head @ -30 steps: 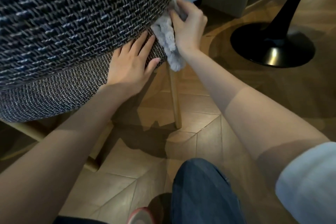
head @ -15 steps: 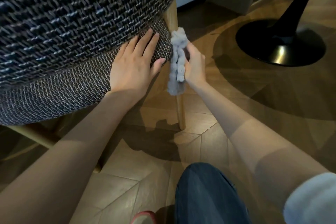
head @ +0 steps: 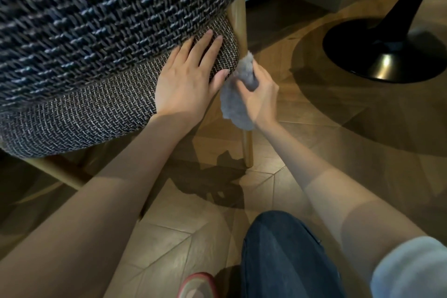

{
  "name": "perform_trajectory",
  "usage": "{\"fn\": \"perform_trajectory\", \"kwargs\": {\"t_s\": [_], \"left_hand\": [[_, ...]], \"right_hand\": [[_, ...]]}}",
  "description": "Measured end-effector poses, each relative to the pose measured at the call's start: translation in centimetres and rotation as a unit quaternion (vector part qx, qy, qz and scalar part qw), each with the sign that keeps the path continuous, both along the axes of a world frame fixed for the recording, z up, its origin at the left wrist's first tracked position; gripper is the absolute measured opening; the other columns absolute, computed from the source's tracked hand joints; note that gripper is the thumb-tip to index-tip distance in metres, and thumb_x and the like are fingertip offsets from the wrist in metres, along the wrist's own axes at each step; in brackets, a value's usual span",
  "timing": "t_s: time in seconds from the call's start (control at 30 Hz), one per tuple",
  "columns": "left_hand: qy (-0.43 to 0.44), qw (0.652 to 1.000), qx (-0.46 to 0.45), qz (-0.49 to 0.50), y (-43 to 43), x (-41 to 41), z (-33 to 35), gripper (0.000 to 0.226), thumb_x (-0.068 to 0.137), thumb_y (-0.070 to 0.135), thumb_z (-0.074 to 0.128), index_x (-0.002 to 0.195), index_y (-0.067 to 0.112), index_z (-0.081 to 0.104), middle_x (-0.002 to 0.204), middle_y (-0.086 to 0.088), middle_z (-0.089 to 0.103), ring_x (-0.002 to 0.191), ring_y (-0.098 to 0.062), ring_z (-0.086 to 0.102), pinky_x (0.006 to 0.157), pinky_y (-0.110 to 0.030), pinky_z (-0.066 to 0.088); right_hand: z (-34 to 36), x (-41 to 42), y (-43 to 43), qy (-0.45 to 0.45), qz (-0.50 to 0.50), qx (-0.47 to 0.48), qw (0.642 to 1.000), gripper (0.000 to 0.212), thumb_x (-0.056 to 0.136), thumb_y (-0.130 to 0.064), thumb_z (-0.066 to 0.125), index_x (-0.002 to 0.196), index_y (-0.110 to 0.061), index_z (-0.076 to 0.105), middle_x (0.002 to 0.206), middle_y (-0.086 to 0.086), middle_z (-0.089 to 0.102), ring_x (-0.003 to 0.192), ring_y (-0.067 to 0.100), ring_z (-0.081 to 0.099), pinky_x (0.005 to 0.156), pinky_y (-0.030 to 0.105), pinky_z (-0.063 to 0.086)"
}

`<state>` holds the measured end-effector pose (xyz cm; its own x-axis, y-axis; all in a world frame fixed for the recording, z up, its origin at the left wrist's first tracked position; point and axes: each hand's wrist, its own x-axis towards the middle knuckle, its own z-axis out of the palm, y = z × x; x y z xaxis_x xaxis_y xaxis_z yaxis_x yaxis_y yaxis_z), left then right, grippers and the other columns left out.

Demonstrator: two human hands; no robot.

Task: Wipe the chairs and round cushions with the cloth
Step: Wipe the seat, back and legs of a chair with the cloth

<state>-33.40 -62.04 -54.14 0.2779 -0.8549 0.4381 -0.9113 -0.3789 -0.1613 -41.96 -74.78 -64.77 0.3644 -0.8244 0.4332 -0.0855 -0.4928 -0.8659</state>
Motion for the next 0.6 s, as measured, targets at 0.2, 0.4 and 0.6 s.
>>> {"fn": "perform_trajectory", "kwargs": {"t_s": [0.2,0.4,0.6], "left_hand": [[-0.012,1.0,-0.008,0.001,0.0,0.2,-0.2,0.062,0.098,0.051,0.02,0.15,0.019,0.028,0.156,-0.002,0.03,0.141,-0.027,0.031,0.116,-0.038,0.021],[-0.019,1.0,-0.02,0.001,0.0,0.1,-0.3,0.06,0.099,0.049,0.022,0.15,0.018,0.03,0.155,-0.003,0.032,0.14,-0.027,0.033,0.116,-0.039,0.023],[-0.023,0.999,-0.025,-0.005,-0.1,0.2,-0.4,0.059,0.1,0.048,0.024,0.149,0.017,0.032,0.153,-0.004,0.034,0.138,-0.027,0.036,0.115,-0.039,0.025]], "right_hand": [[-2.3,-0.4,1.6,0.028,0.013,0.06,0.998,0.055,0.086,-0.015,0.069,0.137,-0.008,0.051,0.131,0.002,0.059,0.119,0.012,0.055,0.103,0.027,0.044],[-10.4,-4.3,4.3,0.203,0.024,0.213,0.955,0.013,0.095,-0.015,0.058,0.103,-0.016,0.067,0.083,-0.004,0.064,0.086,0.01,0.061,0.061,-0.001,0.035],[-12.0,-4.3,4.2,0.318,0.021,0.263,0.911,0.024,0.088,-0.013,0.064,0.112,-0.013,0.068,0.103,0.01,0.07,0.101,0.024,0.064,0.08,0.027,0.046]]}}
